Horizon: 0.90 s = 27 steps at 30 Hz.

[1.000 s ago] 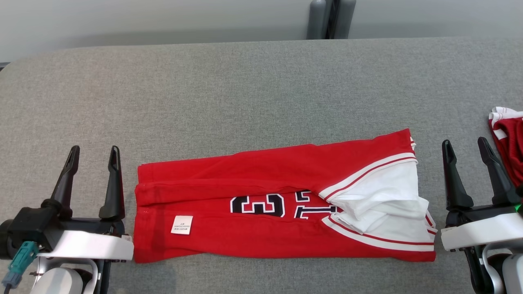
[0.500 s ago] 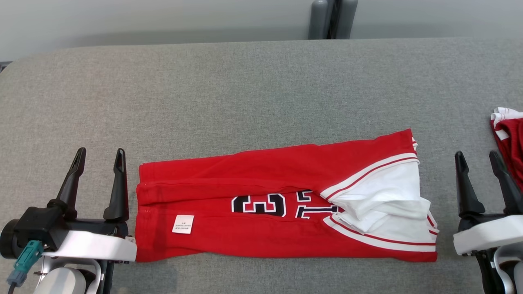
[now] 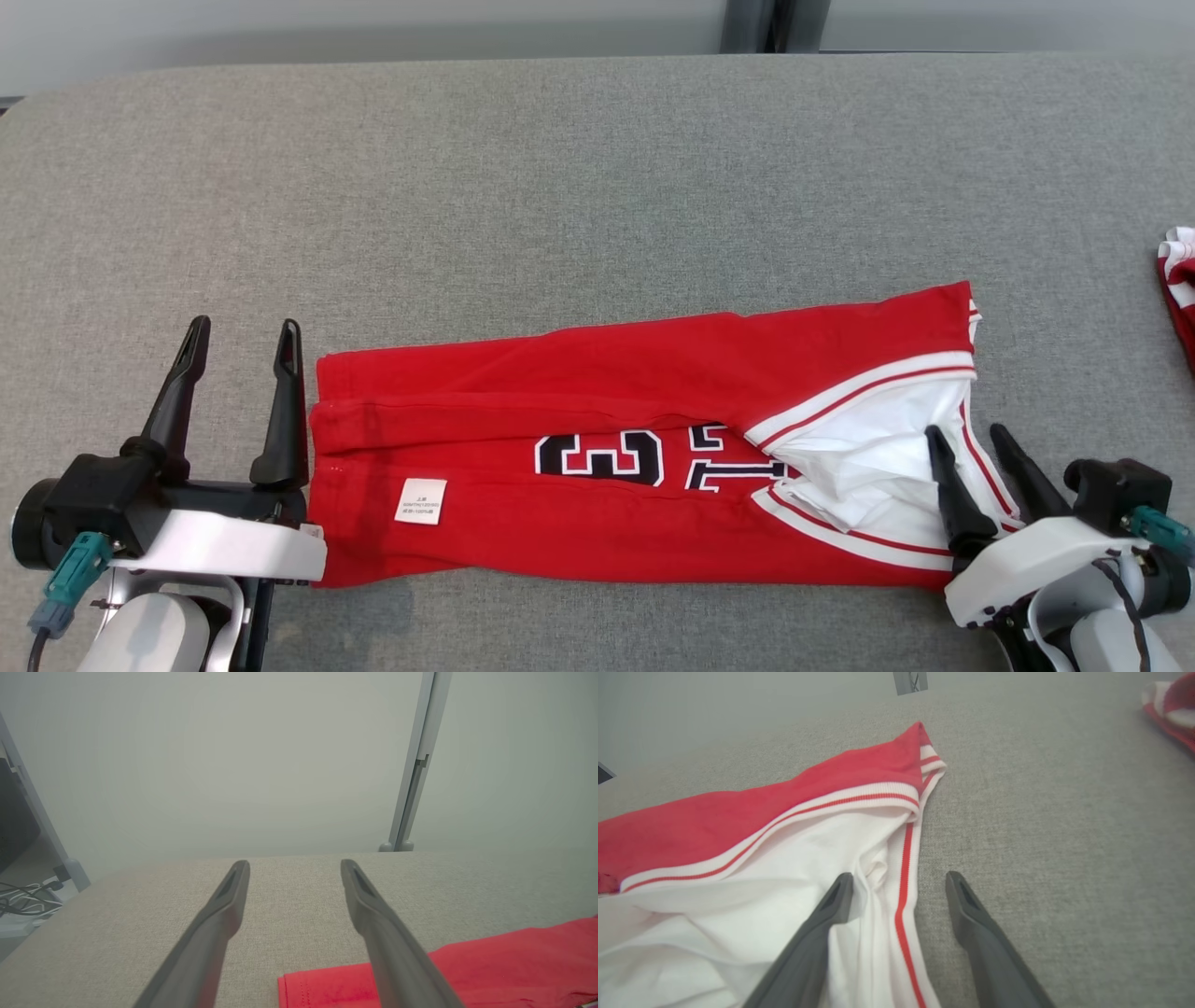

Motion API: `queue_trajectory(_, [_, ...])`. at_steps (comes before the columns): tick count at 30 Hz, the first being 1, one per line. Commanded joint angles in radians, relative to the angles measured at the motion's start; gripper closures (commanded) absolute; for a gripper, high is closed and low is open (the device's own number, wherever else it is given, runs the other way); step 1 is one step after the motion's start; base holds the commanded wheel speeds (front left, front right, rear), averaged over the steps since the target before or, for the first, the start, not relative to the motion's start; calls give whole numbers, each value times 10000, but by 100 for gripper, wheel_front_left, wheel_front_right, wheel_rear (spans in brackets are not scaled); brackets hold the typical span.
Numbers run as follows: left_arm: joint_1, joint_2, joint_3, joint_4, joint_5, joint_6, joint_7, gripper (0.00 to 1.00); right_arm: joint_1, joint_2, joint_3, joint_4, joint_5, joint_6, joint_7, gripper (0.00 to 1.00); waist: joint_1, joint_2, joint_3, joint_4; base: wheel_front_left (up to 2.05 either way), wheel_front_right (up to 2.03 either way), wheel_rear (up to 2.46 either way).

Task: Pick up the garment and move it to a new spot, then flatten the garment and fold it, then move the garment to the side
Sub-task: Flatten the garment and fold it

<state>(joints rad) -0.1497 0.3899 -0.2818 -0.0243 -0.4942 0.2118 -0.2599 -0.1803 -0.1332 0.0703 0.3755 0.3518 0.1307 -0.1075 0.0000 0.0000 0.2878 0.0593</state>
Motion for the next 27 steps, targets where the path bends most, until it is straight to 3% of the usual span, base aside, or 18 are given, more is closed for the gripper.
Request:
queue_trajectory(1, [-114, -11, -18, 16, 38, -48, -17, 0, -110, -28, 91, 278, 133, 1, -78, 0, 0, 0, 26, 22, 0, 0, 0])
queue_trajectory(6, [-165, 29, -15, 1, 55, -11, -19, 0, -75, 134, 789, 1039, 523, 4, -91, 0, 0, 0, 81, 14, 0, 0, 0])
queue_trajectory(7, [-165, 36, -15, -2, 55, 3, -19, 0, -62, 156, 923, 1119, 615, 10, -96, 8, 0, 0, 81, 2, 0, 0, 0])
queue_trajectory(9, [-164, 42, -16, -1, 52, 33, -19, 0, -27, 216, 1123, 1321, 791, 11, -104, 100, 0, 0, 70, -23, 0, 0, 0])
queue_trajectory(18, [-110, 87, 33, -104, 24, 174, -16, 0, -96, -159, 579, 1272, 1147, -26, -949, 100, 0, 0, 9, -261, 0, 0, 0])
queue_trajectory(27, [-95, 171, 18, -266, 31, 262, 45, 0, 65, -1044, -958, 787, 917, -10, -1223, 100, 0, 0, -7, -519, 0, 0, 0])
